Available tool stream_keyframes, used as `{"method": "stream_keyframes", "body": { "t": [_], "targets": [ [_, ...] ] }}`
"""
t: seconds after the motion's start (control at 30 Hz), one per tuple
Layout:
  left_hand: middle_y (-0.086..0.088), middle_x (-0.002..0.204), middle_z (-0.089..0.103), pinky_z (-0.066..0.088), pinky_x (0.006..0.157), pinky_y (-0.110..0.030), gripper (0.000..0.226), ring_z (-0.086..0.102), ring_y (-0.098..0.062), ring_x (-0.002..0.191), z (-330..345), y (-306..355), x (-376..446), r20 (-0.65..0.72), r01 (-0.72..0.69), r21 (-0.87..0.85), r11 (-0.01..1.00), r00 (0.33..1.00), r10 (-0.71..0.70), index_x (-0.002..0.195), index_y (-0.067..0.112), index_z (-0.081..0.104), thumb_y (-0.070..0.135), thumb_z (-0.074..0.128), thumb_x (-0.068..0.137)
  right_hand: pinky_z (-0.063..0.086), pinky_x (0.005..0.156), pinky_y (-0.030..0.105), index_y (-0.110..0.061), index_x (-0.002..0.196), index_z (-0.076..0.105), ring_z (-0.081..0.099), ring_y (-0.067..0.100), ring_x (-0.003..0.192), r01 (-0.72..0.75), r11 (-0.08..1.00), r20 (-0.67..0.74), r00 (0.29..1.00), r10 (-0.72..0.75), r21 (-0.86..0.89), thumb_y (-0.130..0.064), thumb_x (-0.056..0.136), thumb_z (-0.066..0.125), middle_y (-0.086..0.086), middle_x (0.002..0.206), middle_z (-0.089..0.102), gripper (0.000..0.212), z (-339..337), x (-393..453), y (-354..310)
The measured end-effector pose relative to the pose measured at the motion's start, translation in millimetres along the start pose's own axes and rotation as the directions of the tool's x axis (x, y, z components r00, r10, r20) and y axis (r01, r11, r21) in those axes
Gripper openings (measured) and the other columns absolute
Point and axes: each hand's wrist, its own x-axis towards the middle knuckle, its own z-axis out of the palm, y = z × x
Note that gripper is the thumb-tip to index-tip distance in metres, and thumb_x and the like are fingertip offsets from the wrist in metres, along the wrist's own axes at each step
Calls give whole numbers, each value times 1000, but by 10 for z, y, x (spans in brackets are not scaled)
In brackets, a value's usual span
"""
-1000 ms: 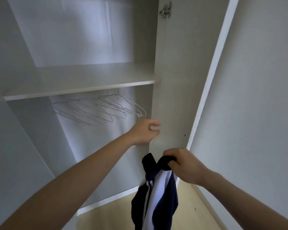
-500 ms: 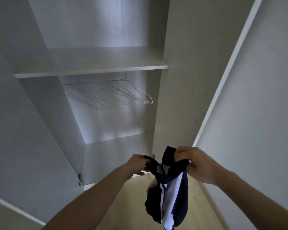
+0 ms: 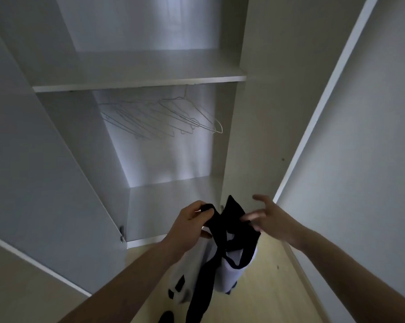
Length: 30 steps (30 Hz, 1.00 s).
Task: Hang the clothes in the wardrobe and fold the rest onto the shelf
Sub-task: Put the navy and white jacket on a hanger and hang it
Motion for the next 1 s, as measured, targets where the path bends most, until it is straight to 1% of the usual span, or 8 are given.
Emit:
{"method": "stream_keyframes", "body": {
  "t": [0.1,0.23,0.4,0.57,0.63,0.73,0.83,1.0],
  "targets": [
    [-7,88,73,60,70,-35,15,73,-21,84,-32,66,-147,-28,-48,-17,999,998,48,100,2,64,15,56,104,43,57,26,-20,161,-1,65,20,68,-177,962,77,983,165,206,-32,98,68,6,90,80,94,264,155,-196],
    [-9,88,74,62,71,-36,14,74,-24,86,-133,99,-277,-10,-101,60,993,995,101,98,4,63,14,55,105,36,51,24,-14,121,60,54,13,58,-177,975,237,961,142,136,-52,95,67,-2,73,72,47,516,402,-333],
    [-9,87,76,61,74,-36,14,72,-23,82,-437,-13,-356,-24,-19,102,995,999,22,93,3,65,13,60,102,46,63,26,-3,106,67,62,14,71,157,987,86,984,-159,35,-32,104,58,7,83,71,31,622,601,-676],
    [1,98,79,57,78,-26,23,74,-13,92,-634,-86,-430,184,66,311,948,974,-129,103,14,75,32,62,101,50,73,39,-3,85,55,58,18,72,435,897,101,899,-427,-76,-36,100,57,22,80,60,36,795,584,-960],
    [5,98,78,59,79,-32,28,74,-14,91,-719,-97,-325,114,86,321,943,985,-128,103,17,76,38,59,102,45,68,35,-10,76,47,50,14,67,487,867,81,873,-481,-106,-27,104,56,12,72,48,34,823,524,-1089],
    [11,99,73,61,85,-48,15,73,-16,86,-794,-147,-69,-150,11,348,938,988,44,104,33,68,43,66,93,49,70,41,-11,76,47,53,21,68,522,849,36,853,-521,-87,-26,104,57,11,72,47,34,801,506,-1221],
    [18,99,69,59,83,-43,14,69,-10,79,-668,-58,133,-182,-143,480,865,949,258,102,36,66,46,66,91,55,82,60,-2,86,51,62,45,84,554,829,8,832,-555,-75,-45,95,56,28,87,56,44,726,484,-1377],
    [15,88,73,56,75,-35,16,65,-6,70,-537,170,399,-212,-183,715,675,863,458,91,30,74,44,66,94,53,80,59,8,91,49,60,48,85,565,820,-59,819,-571,-89,-39,98,56,32,91,56,49,549,499,-1537]
  ]
}}
